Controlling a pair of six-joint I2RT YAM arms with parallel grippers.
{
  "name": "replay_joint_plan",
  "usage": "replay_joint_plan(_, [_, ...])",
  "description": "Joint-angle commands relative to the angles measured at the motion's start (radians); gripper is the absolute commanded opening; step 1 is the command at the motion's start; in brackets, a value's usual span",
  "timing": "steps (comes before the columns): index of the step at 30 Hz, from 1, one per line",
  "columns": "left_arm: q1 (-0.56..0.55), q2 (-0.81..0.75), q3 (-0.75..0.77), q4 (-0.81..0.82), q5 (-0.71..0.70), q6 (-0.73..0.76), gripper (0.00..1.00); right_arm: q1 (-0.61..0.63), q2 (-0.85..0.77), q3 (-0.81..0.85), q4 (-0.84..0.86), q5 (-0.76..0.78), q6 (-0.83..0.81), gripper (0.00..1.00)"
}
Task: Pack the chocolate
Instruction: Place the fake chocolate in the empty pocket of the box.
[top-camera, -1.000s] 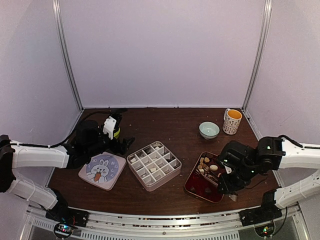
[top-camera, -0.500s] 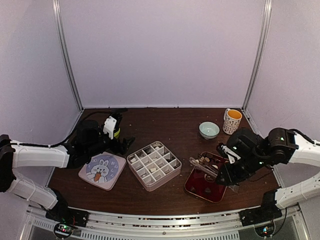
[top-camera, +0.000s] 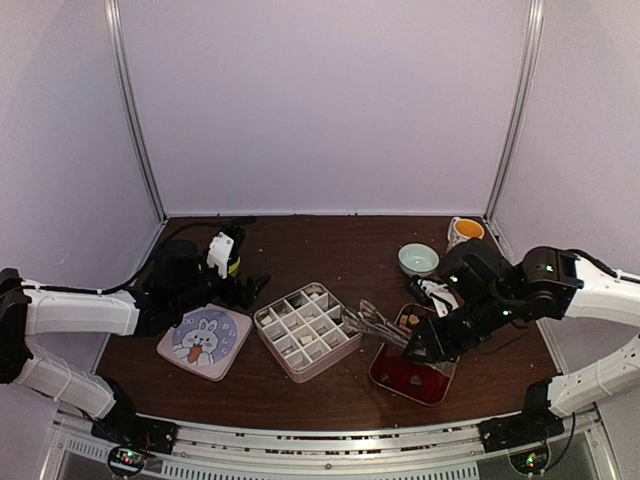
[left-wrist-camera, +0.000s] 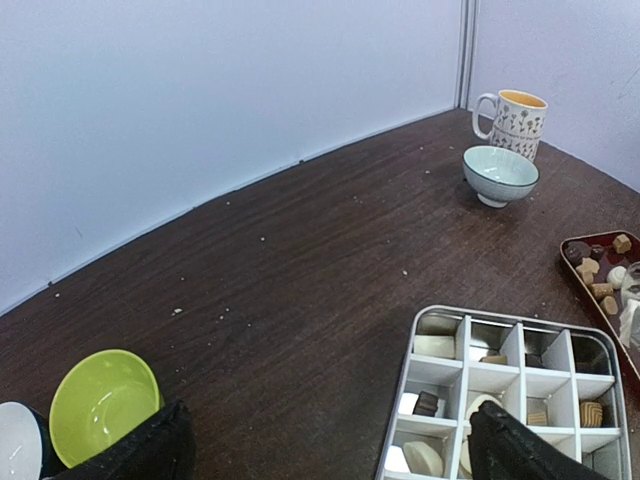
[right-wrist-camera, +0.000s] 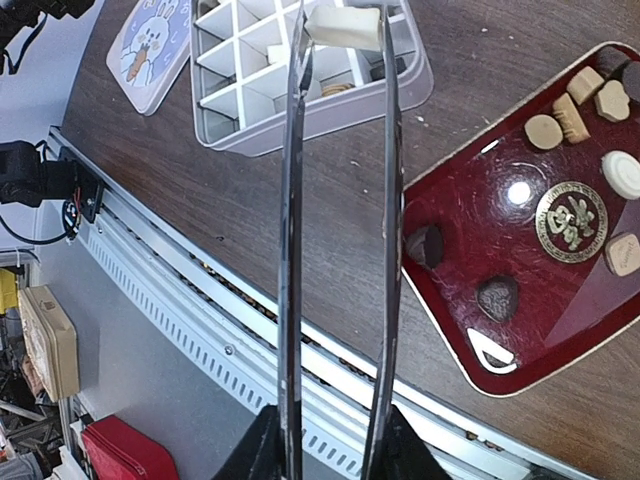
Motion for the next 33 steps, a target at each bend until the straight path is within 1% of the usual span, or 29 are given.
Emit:
replay_joint_plan(1, [-0.005, 0.006, 0.03, 0.026, 0.009, 0.007, 0.98, 0.011, 0.077, 0.083, 0.091, -0.054, -0.054, 0.29])
replay_joint_plan(9, [-0.005, 0.005, 0.029, 0.026, 0.004, 0.01, 0.98, 0.063, 0.222, 0.153, 0.175, -0.106, -0.078, 0.28])
replay_joint_plan(18, [-0.004, 0.007, 0.03, 0.028, 0.01, 0.006, 0.98, 0.101, 0.324, 0.186, 0.243, -0.139, -0.079, 0.28])
replay_joint_plan(26, [-0.004, 0.006, 0.029, 0.027, 0.008, 0.007, 0.98, 0.115, 0.371, 0.205, 0.268, -0.149, -0.082, 0.29])
replay_joint_plan(33, [-0.005, 0.004, 0.029, 0.026, 0.008, 0.008, 0.98, 0.116, 0.378, 0.204, 0.253, -0.113, -0.088, 0.3])
